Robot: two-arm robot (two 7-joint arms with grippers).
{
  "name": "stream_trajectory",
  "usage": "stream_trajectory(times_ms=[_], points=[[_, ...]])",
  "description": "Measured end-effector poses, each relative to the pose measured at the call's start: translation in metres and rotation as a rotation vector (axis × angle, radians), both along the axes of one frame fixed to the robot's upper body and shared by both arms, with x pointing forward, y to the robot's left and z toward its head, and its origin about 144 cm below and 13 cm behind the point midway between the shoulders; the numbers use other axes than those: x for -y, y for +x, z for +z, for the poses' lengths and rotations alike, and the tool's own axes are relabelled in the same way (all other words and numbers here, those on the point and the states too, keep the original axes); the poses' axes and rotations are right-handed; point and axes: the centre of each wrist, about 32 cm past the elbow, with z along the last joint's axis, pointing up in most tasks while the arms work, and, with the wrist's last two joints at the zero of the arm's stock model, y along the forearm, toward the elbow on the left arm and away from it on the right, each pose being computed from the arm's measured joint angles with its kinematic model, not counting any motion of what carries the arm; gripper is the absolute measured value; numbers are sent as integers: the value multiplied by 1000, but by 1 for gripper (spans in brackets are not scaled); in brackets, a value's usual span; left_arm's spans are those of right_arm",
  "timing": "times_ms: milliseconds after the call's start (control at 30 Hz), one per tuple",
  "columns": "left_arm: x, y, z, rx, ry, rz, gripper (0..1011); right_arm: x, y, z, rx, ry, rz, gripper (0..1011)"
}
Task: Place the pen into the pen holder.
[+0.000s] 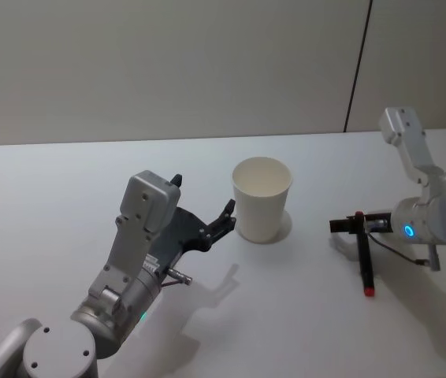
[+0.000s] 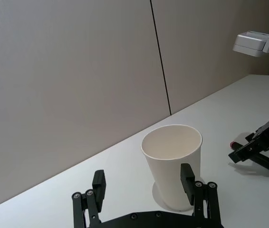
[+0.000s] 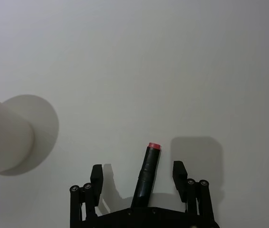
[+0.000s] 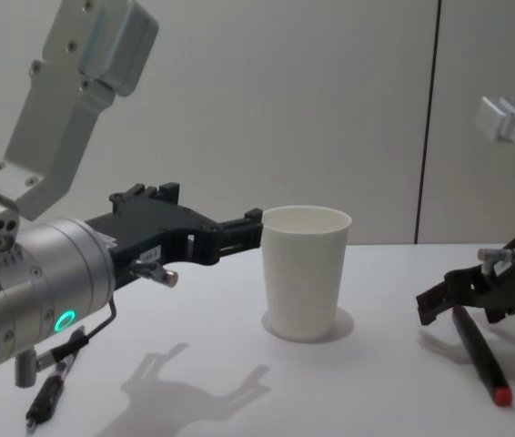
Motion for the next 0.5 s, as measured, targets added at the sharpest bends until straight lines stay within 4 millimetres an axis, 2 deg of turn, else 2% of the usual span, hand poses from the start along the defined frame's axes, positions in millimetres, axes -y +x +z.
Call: stream_trajectory(times_ms=[100, 167, 200, 233, 333, 400, 433, 467, 500], points=[[0, 0, 0, 0, 0, 0, 1000, 1, 1, 0, -4, -3, 0, 862], [0, 0, 0, 0, 0, 0, 1000, 1, 1, 0, -5, -5, 0, 843], [0, 0, 0, 0, 0, 0, 1000, 2, 2, 0, -6, -6, -1, 786], [0, 0, 0, 0, 0, 0, 1000, 2, 2, 0, -7, -7, -1, 786], [0, 0, 0, 0, 0, 0, 1000, 3, 2, -1, -11, -10, -2, 653], [0, 0, 0, 0, 0, 0, 1000, 4, 3, -1, -12, -13, -3, 622], [0, 0, 0, 0, 0, 0, 1000, 4, 3, -2, -14, -14, -4, 572], [0, 0, 0, 0, 0, 0, 1000, 4, 3, -2, -14, -14, -4, 572], [0, 0, 0, 0, 0, 0, 1000, 5, 3, -2, -15, -16, -5, 509]])
